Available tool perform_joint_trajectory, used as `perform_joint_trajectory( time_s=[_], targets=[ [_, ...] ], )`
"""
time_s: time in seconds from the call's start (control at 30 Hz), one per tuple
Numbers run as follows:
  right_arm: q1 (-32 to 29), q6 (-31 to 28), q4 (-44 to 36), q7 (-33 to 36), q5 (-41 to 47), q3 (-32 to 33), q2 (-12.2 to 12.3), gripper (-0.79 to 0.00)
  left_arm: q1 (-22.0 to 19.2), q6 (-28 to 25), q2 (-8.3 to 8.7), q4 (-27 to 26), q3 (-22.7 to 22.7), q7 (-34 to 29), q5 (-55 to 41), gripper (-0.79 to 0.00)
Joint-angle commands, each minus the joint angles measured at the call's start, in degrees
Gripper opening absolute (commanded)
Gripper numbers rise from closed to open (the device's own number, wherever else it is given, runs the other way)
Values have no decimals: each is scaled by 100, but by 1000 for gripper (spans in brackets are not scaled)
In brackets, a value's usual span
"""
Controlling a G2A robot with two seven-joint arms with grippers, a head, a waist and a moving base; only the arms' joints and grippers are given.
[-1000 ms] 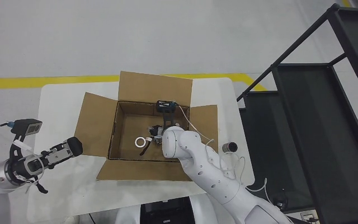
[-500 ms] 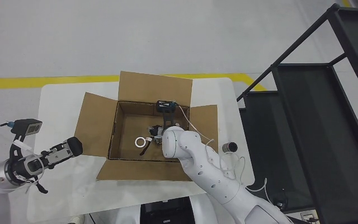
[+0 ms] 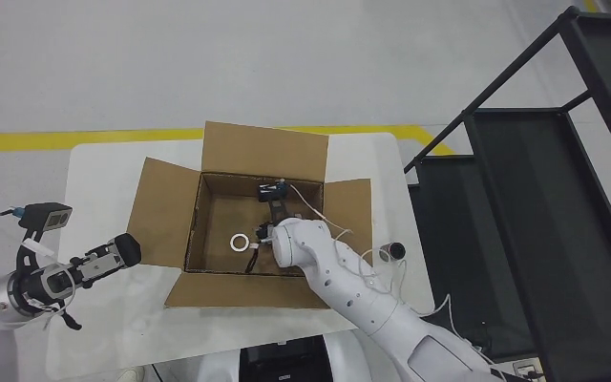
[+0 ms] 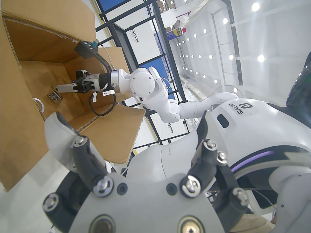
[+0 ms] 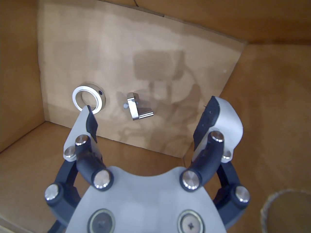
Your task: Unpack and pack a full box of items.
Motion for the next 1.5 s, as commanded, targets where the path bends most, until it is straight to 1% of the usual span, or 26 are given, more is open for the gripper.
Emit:
perform_joint_trajectory(
  time_s=[0.0, 0.23, 0.43, 0.5, 0.57, 0.6, 0.67, 0.7, 0.73, 0.77, 0.8, 0.83, 0.9, 0.97, 1.03, 1.07, 1.1, 1.13, 1.17, 1.2, 1.23, 1.43, 1.47],
  targets=[
    [114, -92, 258, -25, 115, -66, -47, 0, 0, 0, 0, 0, 0, 0, 0, 0],
    [403, -378, 897, -206, 426, -342, -219, 0, 0, 0, 0, 0, 0, 0, 0, 0],
    [608, -471, 1359, -387, 556, -486, -344, 0, 0, 0, 0, 0, 0, 0, 0, 0],
    [660, -475, 1473, -424, 574, -520, -379, -55, 0, 0, 0, 0, 0, 0, 0, 0],
    [707, -474, 1567, -441, 592, -540, -408, -65, 0, 0, 0, 0, 0, 0, 0, 0],
    [726, -473, 1606, -455, 603, -539, -420, -114, 0, 0, 0, 0, 0, 0, 0, 0],
    [754, -472, 1664, -481, 595, -538, -437, -182, 0, 0, 0, 0, 0, 0, 0, 0],
    [761, -474, 1682, -476, 592, -532, -442, -256, 0, 0, 0, 0, 0, 0, 0, 0],
    [765, -478, 1693, -467, 590, -524, -446, -308, 0, 0, 0, 0, 0, 0, 0, 0],
    [766, -493, 1700, -458, 574, -523, -448, -388, 0, 0, 0, 0, 0, 0, 0, 0],
    [763, -511, 1694, -440, 557, -524, -450, -400, 0, 0, 0, 0, 0, 0, 0, 0],
    [754, -531, 1669, -418, 554, -520, -450, -397, 0, 0, 0, 0, 0, 0, 0, 0],
    [734, -550, 1593, -370, 538, -491, -445, -354, 0, 0, 0, 0, 0, 0, 0, 0],
    [695, -577, 1437, -331, 547, -432, -431, -262, 0, 0, 0, 0, 0, 0, 0, 0],
    [642, -618, 1284, -269, 476, -399, -409, -249, 0, 0, 0, 0, 0, 0, 0, 0],
    [611, -624, 1209, -230, 442, -379, -397, -219, 0, 0, 0, 0, 0, 0, 0, 0],
    [580, -634, 1144, -191, 400, -364, -385, -179, 0, 0, 0, 0, 0, 0, 0, 0],
    [550, -636, 1083, -159, 361, -347, -375, -102, 0, 0, 0, 0, 0, 0, 0, 0],
    [521, -649, 1030, -130, 323, -334, -364, -49, 0, 0, 0, 0, 0, 0, 0, 0],
    [493, -646, 982, -112, 291, -313, -355, -12, 0, 0, 0, 0, 0, 0, 0, 0],
    [464, -638, 941, -103, 262, -292, -347, 0, 0, 0, 0, 0, 0, 0, 0, 0],
    [345, -593, 829, -159, 169, -173, -322, 0, 0, 0, 0, 0, 0, 0, 0, 0],
    [335, -583, 807, -196, 212, -130, -323, -22, 0, 0, 0, 0, 0, 0, 0, 0]
  ],
)
